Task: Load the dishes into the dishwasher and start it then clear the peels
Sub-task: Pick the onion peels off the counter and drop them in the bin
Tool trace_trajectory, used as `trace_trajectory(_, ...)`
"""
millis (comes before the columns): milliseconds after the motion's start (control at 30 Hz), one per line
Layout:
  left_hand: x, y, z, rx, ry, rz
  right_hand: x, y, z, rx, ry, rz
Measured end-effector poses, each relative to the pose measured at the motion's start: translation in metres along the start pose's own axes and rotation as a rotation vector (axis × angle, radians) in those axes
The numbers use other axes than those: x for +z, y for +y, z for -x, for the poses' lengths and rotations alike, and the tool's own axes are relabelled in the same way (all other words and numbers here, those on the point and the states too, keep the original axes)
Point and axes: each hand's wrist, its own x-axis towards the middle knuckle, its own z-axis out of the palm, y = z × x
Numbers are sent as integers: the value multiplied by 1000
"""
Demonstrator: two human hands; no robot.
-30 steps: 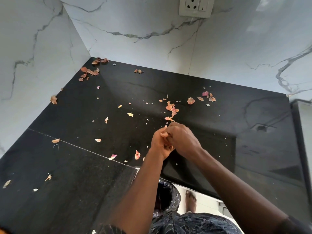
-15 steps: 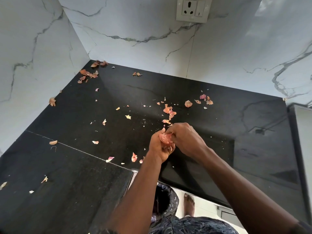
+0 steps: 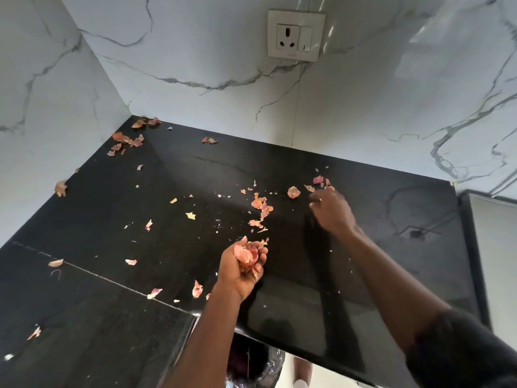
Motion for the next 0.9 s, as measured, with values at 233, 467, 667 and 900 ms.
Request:
trace_trajectory(233, 28, -2, -12, 11, 29, -6, -15, 43, -104, 36, -53, 166)
trace_trajectory(467, 76, -8, -39, -30, 9, -37, -5, 53, -151, -65, -277, 235)
trace_trajectory(667, 117, -5, -62, -30, -11, -51, 2, 51, -137, -207, -196, 310)
trace_trajectory(900, 136, -7, -73, -40, -20, -37, -3, 71, -88, -335, -164, 227)
